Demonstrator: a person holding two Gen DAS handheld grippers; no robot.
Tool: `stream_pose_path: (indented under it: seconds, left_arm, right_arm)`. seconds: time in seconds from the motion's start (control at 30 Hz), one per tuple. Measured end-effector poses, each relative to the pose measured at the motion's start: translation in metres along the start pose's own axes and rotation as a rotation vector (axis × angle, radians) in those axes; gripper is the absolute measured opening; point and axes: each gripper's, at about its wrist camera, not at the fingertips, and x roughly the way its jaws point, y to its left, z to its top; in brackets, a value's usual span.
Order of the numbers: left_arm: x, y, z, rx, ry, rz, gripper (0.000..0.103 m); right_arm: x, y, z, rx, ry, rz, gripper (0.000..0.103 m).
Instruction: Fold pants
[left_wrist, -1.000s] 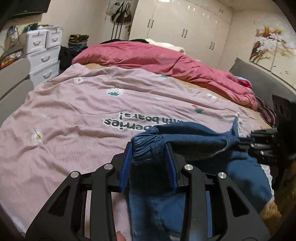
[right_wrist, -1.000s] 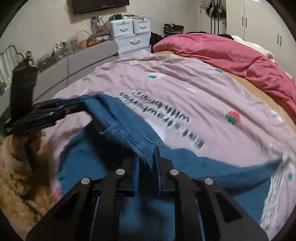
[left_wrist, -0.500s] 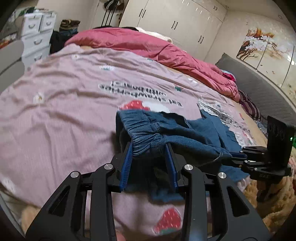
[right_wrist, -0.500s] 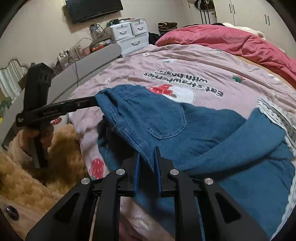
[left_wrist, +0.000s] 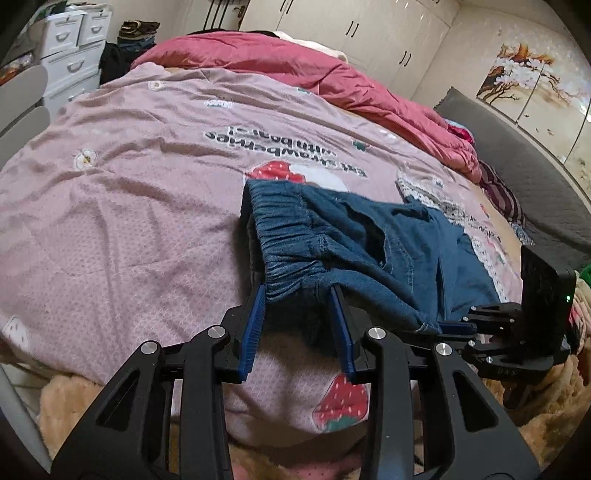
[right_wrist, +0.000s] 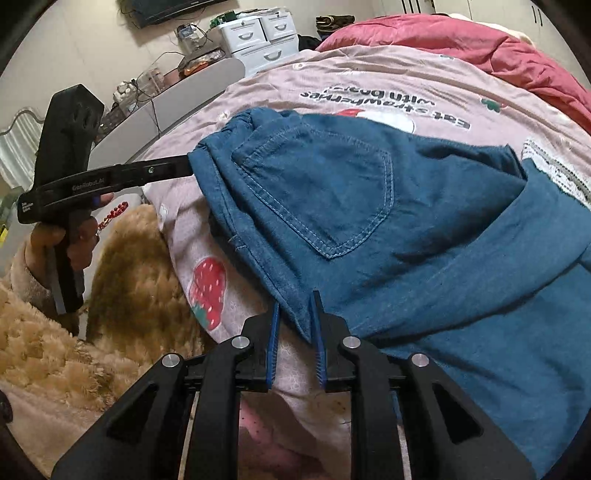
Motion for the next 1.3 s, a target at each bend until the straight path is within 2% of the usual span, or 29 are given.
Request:
stream_pose_path:
  seconds: [0.13,0.27,0.33,0.5,0.6,0.67,0.77,0.87,1.0,1.17,1.23,1.3]
  left_arm:
    - [-0.003,0.003,-0.002,0.007,0.023,0.003,0.027]
    - [-0.024,0.014,0.001,-0.002,-0.028,0.074,0.027]
    - [-0.032,0.017,0.008,-0.016,-0.053,0.087,0.027]
    - [-0.026,-0.002,0.034,0.037,-0.085,0.071,0.027]
    - [-0.01,-0.02,0.044,0.046,-0.074,-0.001,0.027]
    - [0.001,-0.032,0.045,0.074,-0.058,-0.022,0.027]
    - [0.029,-0.042,0.036,0.112,0.034,0.024,0.027]
    - [0.045,-0.029,0.021,0.1,0.112,0.082,0.027]
    - [0.039,-0.02,0.012,0.093,0.1,0.072,0.027]
    - [0.04,-0.025,0.007,0.131,0.092,0.1,0.027]
    - [0.04,-0.026,0.008,0.131,0.09,0.103,0.027]
    - [0.042,-0.025,0.01,0.132,0.089,0.098,0.027]
  right_arm:
    - [0.007,-0.005,-0.001,0.011,0.022,0.013,0.016]
    - [0.008,-0.005,-0.005,0.018,0.022,0.013,0.017]
    - [0.007,-0.006,-0.006,0.034,0.017,0.026,0.019]
    - [0.005,0.0,-0.007,0.031,0.013,0.028,0.023]
    - [0.004,0.002,-0.008,0.037,0.012,0.034,0.027]
    - [0.001,0.004,-0.008,0.037,0.008,0.033,0.029]
    - [-0.012,0.002,-0.005,0.069,-0.01,0.062,0.032]
    - [-0.029,-0.003,0.0,0.104,-0.043,0.087,0.036]
    - [-0.047,-0.008,0.014,0.114,-0.119,0.027,0.046]
    - [-0.028,-0.014,0.034,0.102,-0.14,-0.057,0.048]
    - [-0.01,-0.021,0.037,0.114,-0.1,-0.109,0.049]
    - [0.015,-0.031,0.032,0.157,-0.006,-0.157,0.051]
